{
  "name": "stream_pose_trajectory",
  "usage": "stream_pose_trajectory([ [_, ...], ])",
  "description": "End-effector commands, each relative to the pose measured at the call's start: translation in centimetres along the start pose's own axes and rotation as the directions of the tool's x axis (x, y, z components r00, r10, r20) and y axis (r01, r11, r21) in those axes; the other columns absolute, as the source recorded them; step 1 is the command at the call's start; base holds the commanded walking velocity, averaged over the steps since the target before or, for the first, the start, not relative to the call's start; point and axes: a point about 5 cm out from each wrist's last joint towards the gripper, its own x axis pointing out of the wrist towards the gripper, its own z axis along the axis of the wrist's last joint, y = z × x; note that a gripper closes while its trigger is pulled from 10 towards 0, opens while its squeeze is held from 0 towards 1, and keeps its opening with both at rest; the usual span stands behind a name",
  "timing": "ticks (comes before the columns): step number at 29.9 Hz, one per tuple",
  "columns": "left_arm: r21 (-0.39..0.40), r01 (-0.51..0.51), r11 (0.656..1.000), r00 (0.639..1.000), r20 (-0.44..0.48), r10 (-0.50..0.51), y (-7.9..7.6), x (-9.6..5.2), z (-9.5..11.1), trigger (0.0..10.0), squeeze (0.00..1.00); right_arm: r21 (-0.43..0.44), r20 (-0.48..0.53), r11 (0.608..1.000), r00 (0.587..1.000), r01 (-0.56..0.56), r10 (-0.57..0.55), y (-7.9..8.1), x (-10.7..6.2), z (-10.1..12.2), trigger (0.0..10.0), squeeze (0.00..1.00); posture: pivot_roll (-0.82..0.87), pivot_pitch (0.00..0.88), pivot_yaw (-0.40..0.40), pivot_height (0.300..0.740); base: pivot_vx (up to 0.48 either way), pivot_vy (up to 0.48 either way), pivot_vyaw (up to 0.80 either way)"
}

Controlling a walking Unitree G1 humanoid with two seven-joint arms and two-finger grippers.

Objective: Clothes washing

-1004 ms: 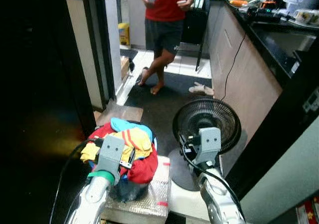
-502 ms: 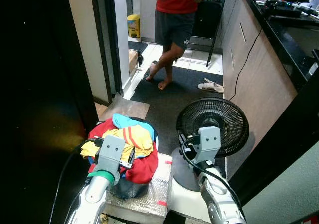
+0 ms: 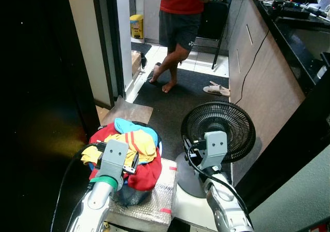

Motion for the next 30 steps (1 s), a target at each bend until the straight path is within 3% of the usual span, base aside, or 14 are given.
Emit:
stream_pose_trajectory([
  [1,0.003,-0.004,1.000,1.000,-0.007,0.004,-0.05,-0.07,-0.32,10.0,0.00,-0.003,-0.005,1.000,1.000,-0.008,0.008,0.03,0.01,0.05,10.0,0.00,0.06,0.042,-0.030,0.740,0.000,0.000,0.00],
  [30,-0.025,-0.049,0.998,0.999,0.015,0.050,-0.07,0.45,0.45,10.0,0.00,-0.021,0.006,1.000,1.000,-0.014,0.015,-0.48,0.02,0.71,10.0,0.00,0.05,0.069,-0.071,0.740,0.000,0.000,0.00],
])
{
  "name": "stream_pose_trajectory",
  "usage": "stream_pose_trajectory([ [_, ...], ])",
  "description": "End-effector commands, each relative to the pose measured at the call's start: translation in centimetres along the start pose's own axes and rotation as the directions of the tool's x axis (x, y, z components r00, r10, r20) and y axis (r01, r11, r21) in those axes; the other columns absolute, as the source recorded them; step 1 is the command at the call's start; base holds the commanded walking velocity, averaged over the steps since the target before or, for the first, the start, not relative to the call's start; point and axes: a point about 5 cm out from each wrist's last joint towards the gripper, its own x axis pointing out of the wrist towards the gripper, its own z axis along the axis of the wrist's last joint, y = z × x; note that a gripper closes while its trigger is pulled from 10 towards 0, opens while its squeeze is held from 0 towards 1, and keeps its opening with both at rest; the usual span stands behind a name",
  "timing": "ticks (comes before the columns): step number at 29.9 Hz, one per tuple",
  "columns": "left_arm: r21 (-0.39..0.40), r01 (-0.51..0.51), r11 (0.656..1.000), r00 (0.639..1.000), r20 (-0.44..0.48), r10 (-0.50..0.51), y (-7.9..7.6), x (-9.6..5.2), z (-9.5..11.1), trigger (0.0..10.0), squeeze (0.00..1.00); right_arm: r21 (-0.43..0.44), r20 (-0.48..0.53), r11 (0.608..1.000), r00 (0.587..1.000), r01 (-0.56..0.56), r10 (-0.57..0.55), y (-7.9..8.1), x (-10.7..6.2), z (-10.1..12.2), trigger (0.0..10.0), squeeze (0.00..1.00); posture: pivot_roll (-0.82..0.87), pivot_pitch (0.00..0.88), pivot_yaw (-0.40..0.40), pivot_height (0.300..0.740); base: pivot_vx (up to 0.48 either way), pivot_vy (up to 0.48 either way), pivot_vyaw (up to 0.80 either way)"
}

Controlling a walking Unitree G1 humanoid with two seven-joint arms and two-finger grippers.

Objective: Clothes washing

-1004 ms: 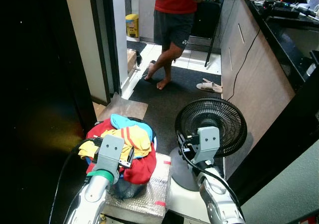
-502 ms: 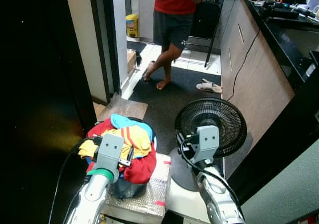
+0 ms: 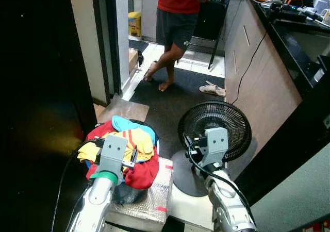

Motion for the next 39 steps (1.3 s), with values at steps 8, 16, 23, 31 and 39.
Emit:
stream_pose_trajectory([
  [8,-0.025,0.012,1.000,1.000,-0.019,-0.012,-0.3,-0.3,-0.6,10.0,0.00,0.005,-0.013,1.000,1.000,0.019,-0.018,0.0,-0.4,-0.4,10.0,0.00,0.03,0.061,-0.042,0.740,0.000,0.000,0.00],
  [16,-0.030,0.031,0.999,0.999,-0.027,-0.031,-0.5,-0.1,-0.6,10.0,0.00,0.010,-0.013,0.999,0.999,0.040,-0.039,-0.1,-0.9,-0.6,10.0,0.00,0.02,0.062,-0.023,0.740,0.000,0.000,0.00],
  [23,-0.037,0.051,0.998,0.998,-0.036,-0.053,-1.0,-0.3,-0.9,10.0,0.00,0.007,-0.016,0.999,0.999,0.050,-0.049,-0.3,-1.2,-0.7,10.0,0.00,0.01,0.066,-0.017,0.740,0.000,0.000,0.00],
  [31,-0.026,0.053,0.998,0.997,-0.060,-0.055,-1.1,-0.6,-1.5,10.0,0.00,0.006,-0.029,0.999,0.999,0.043,-0.043,0.0,-1.4,-1.1,10.0,0.00,0.02,0.075,-0.023,0.740,0.000,0.000,0.00],
  [39,-0.004,0.056,0.998,0.995,-0.087,-0.056,-1.1,-1.3,-2.2,10.0,0.00,-0.005,-0.040,0.999,0.999,0.032,-0.032,0.1,-1.5,-1.2,10.0,0.00,0.03,0.133,-0.037,0.740,0.000,0.000,0.00],
])
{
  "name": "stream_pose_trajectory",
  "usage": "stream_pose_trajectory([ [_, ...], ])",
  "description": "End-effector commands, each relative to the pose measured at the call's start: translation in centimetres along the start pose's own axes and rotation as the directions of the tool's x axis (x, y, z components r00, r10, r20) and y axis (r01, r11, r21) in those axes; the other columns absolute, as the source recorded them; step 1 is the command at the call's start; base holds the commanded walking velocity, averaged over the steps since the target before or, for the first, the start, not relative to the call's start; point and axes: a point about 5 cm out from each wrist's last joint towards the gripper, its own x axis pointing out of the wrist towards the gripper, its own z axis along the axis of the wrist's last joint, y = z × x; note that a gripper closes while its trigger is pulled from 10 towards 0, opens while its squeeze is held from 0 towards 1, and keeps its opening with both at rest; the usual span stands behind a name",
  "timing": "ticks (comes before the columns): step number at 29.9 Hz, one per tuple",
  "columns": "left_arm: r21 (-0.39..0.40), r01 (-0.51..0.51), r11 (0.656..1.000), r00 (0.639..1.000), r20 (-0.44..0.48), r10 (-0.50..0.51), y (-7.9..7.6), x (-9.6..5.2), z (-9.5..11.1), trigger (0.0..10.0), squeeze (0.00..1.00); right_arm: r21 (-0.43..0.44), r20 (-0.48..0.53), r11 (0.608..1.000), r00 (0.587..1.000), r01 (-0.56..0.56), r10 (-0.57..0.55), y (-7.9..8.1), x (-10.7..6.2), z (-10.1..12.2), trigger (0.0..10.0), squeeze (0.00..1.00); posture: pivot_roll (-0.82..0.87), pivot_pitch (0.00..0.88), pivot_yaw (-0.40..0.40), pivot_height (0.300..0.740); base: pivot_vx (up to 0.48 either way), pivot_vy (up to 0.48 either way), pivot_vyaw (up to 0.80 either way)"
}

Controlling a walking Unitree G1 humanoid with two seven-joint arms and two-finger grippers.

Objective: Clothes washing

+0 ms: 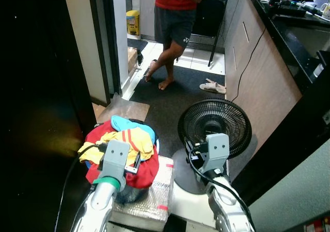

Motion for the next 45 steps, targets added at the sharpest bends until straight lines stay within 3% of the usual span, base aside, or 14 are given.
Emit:
stream_pose_trajectory([
  [1,0.032,0.014,0.999,0.999,-0.037,-0.012,-0.2,-0.3,-0.8,10.0,0.00,-0.007,-0.025,1.000,1.000,0.004,-0.004,-0.2,-0.2,-0.4,10.0,0.00,0.03,0.160,-0.042,0.740,0.000,0.000,0.00],
  [2,0.059,0.012,0.998,0.999,-0.040,-0.010,-0.1,0.1,-0.7,10.0,0.00,-0.017,-0.022,1.000,1.000,0.003,-0.004,-0.3,0.2,-0.2,10.0,0.00,0.04,0.207,-0.046,0.740,0.000,0.000,0.00],
  [8,0.112,-0.002,0.994,0.999,-0.041,0.007,0.5,1.9,0.0,10.0,0.00,-0.047,-0.010,0.999,1.000,-0.014,0.014,-0.2,1.2,0.5,10.0,0.00,0.04,0.255,-0.045,0.740,0.000,0.000,0.00],
  [9,0.132,-0.002,0.991,0.999,-0.037,0.007,1.2,3.3,1.0,10.0,0.00,-0.078,0.007,0.996,0.999,-0.031,0.032,0.1,2.1,0.9,10.0,0.00,0.05,0.301,-0.041,0.740,0.000,0.000,0.00],
  [15,0.134,0.009,0.991,1.000,-0.029,-0.005,1.5,4.6,2.4,10.0,0.00,-0.099,0.001,0.995,1.000,-0.026,0.026,0.1,3.0,1.0,10.0,0.00,0.06,0.336,-0.038,0.740,0.000,0.000,0.00],
  [19,0.163,0.052,0.985,0.994,-0.100,-0.036,1.4,5.6,2.2,10.0,0.00,-0.113,-0.008,0.993,1.000,-0.021,0.020,-0.2,3.3,1.1,10.0,0.00,0.05,0.381,-0.046,0.740,0.000,0.000,0.00],
  [25,0.187,0.011,0.982,0.983,-0.184,0.024,3.0,7.1,1.9,10.0,0.00,-0.138,-0.015,0.990,1.000,-0.009,0.007,-1.2,3.4,1.1,10.0,0.00,0.04,0.408,-0.052,0.740,0.000,0.000,0.00],
  [29,0.235,-0.052,0.971,0.965,-0.237,0.109,5.7,7.1,1.3,10.0,0.00,-0.152,-0.017,0.988,1.000,0.008,-0.011,-1.8,3.3,1.0,10.0,0.00,0.03,0.407,-0.052,0.740,0.000,0.000,0.00],
  [30,0.235,-0.052,0.971,0.965,-0.237,0.109,5.7,7.1,1.3,10.0,0.00,-0.152,-0.017,0.988,1.000,0.008,-0.011,-1.8,3.3,1.0,10.0,0.00,0.03,0.407,-0.052,0.740,0.000,0.000,0.00],
  [32,0.258,-0.071,0.964,0.953,-0.268,0.142,7.6,6.6,0.7,10.0,0.00,-0.154,-0.015,0.988,1.000,0.017,-0.019,-2.0,3.3,1.0,10.0,0.00,0.03,0.408,-0.053,0.740,0.000,0.000,0.00],
  [33,0.258,-0.071,0.964,0.953,-0.268,0.142,7.6,6.6,0.7,10.0,0.00,-0.154,-0.015,0.988,1.000,0.017,-0.019,-2.0,3.3,1.0,10.0,0.00,0.03,0.408,-0.053,0.740,0.000,0.000,0.00],
  [35,0.264,-0.080,0.961,0.934,-0.317,0.165,9.4,5.9,-0.1,10.0,0.00,-0.157,-0.020,0.987,1.000,0.019,-0.022,-2.1,3.3,0.8,10.0,0.00,0.04,0.412,-0.054,0.740,0.000,0.000,0.00],
  [37,0.260,-0.075,0.963,0.921,-0.352,0.166,10.3,5.4,-0.9,10.0,0.00,-0.158,-0.026,0.987,0.999,0.016,-0.020,-2.1,3.3,0.6,10.0,0.00,0.05,0.416,-0.057,0.740,0.000,0.000,0.00],
  [45,0.226,-0.021,0.974,0.913,-0.392,0.111,10.0,4.5,-2.4,10.0,0.00,-0.157,-0.030,0.988,1.000,0.003,-0.008,-1.6,3.5,0.6,10.0,0.00,0.05,0.432,-0.063,0.740,0.000,0.000,0.00],
])
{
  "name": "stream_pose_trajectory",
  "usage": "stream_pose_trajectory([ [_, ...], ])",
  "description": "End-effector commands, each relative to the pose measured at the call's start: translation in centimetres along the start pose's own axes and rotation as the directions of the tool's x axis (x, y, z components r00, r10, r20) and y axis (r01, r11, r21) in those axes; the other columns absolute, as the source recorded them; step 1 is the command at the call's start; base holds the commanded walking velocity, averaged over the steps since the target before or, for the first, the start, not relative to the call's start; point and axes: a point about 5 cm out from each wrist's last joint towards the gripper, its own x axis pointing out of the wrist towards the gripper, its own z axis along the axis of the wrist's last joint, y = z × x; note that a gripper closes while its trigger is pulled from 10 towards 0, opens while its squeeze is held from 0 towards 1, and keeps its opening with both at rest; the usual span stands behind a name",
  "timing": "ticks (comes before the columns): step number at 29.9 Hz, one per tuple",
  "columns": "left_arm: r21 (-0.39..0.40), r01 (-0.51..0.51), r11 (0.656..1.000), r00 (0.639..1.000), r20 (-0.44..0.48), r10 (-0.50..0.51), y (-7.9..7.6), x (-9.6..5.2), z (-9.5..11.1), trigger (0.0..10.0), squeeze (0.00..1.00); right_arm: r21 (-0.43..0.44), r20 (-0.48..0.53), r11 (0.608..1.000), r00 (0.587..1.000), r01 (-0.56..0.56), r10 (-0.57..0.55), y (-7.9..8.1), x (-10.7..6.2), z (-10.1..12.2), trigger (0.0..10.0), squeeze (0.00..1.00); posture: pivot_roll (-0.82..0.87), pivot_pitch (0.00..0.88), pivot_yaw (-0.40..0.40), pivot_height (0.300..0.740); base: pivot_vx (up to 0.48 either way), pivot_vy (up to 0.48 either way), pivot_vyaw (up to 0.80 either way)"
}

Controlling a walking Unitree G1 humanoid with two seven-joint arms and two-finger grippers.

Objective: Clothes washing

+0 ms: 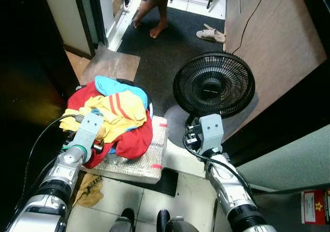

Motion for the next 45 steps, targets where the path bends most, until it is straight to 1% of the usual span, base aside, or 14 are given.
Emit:
stream_pose_trajectory([
  [1,-0.011,0.046,0.999,0.993,-0.105,-0.047,-1.3,-0.5,-3.1,10.0,0.00,-0.001,-0.026,1.000,1.000,0.002,-0.002,0.0,-0.4,-0.8,10.0,0.00,0.05,0.432,-0.063,0.740,0.000,0.000,0.00],
  [6,-0.084,0.099,0.991,0.993,-0.057,-0.104,-2.3,-0.5,-2.4,10.0,0.00,0.001,-0.026,1.000,1.000,0.000,0.000,0.1,-0.5,-0.9,10.0,0.00,0.05,0.432,-0.058,0.740,0.000,0.000,0.00],
  [10,-0.213,0.178,0.961,0.983,0.075,-0.166,-3.2,-0.6,0.6,10.0,0.00,0.002,-0.030,1.000,1.000,0.009,-0.009,-0.2,-0.8,-1.2,10.0,0.00,0.05,0.436,-0.056,0.740,0.000,0.000,0.00],
  [11,-0.213,0.178,0.961,0.983,0.075,-0.166,-3.2,-0.6,0.6,10.0,0.00,0.002,-0.030,1.000,1.000,0.009,-0.009,-0.2,-0.8,-1.2,10.0,0.00,0.05,0.436,-0.056,0.740,0.000,0.000,0.00],
  [13,-0.193,0.164,0.968,0.977,0.171,-0.131,-3.1,-0.4,3.3,10.0,0.00,0.002,-0.034,1.000,0.999,0.010,-0.010,-0.2,-0.8,-1.3,10.0,0.00,0.05,0.442,-0.063,0.740,0.000,0.000,0.00],
  [14,-0.193,0.164,0.968,0.977,0.171,-0.131,-3.1,-0.4,3.3,10.0,0.00,0.002,-0.034,1.000,0.999,0.010,-0.010,-0.2,-0.8,-1.3,10.0,0.00,0.05,0.442,-0.063,0.740,0.000,0.000,0.00],
  [16,-0.187,0.117,0.975,0.965,0.254,-0.067,-2.5,0.2,6.8,10.0,0.00,0.001,-0.037,1.000,0.999,-0.002,0.002,0.1,-0.7,-1.3,10.0,0.00,0.04,0.451,-0.072,0.740,0.000,0.000,0.00],
  [17,-0.187,0.117,0.975,0.965,0.254,-0.067,-2.5,0.2,6.8,10.0,0.00,0.001,-0.037,1.000,0.999,-0.002,0.002,0.1,-0.7,-1.3,10.0,0.00,0.04,0.451,-0.072,0.740,0.000,0.000,0.00],
  [20,-0.141,0.081,0.987,0.960,0.277,-0.039,-2.6,0.8,9.6,10.0,0.00,0.000,-0.035,1.000,0.999,-0.014,0.014,0.3,-0.5,-1.2,10.0,0.00,0.04,0.465,-0.075,0.740,0.000,0.000,0.00],
  [32,-0.024,0.083,0.996,0.986,0.148,-0.078,-4.9,1.4,8.5,10.0,0.00,-0.006,-0.051,1.000,0.999,-0.003,0.002,0.1,-1.1,-1.7,10.0,0.00,0.02,0.527,-0.067,0.740,0.000,0.000,0.00],
  [42,-0.057,0.100,0.993,0.988,0.128,-0.092,-5.2,1.4,7.8,10.0,0.00,-0.013,-0.067,1.000,0.998,0.004,-0.005,-0.2,-1.6,-2.2,10.0,0.00,0.03,0.560,-0.071,0.740,0.000,0.000,0.00],
  [43,-0.075,0.093,0.993,0.989,0.124,-0.083,-5.1,1.4,7.7,3.9,0.00,-0.013,-0.069,1.000,0.998,0.002,-0.003,-0.2,-1.5,-2.2,10.0,0.00,0.03,0.558,-0.073,0.740,0.000,0.000,0.00],
  [44,-0.087,0.087,0.992,0.990,0.121,-0.077,-5.0,1.4,7.6,3.9,0.00,-0.013,-0.070,1.000,0.998,0.000,-0.001,-0.1,-1.5,-2.2,10.0,0.00,0.03,0.558,-0.073,0.740,0.000,0.000,0.00],
  [45,-0.104,0.073,0.992,0.991,0.120,-0.061,-4.8,1.4,7.4,0.0,0.00,-0.013,-0.070,1.000,0.998,-0.003,0.002,-0.1,-1.4,-2.1,10.0,0.00,0.03,0.554,-0.077,0.740,0.000,0.000,0.00],
])
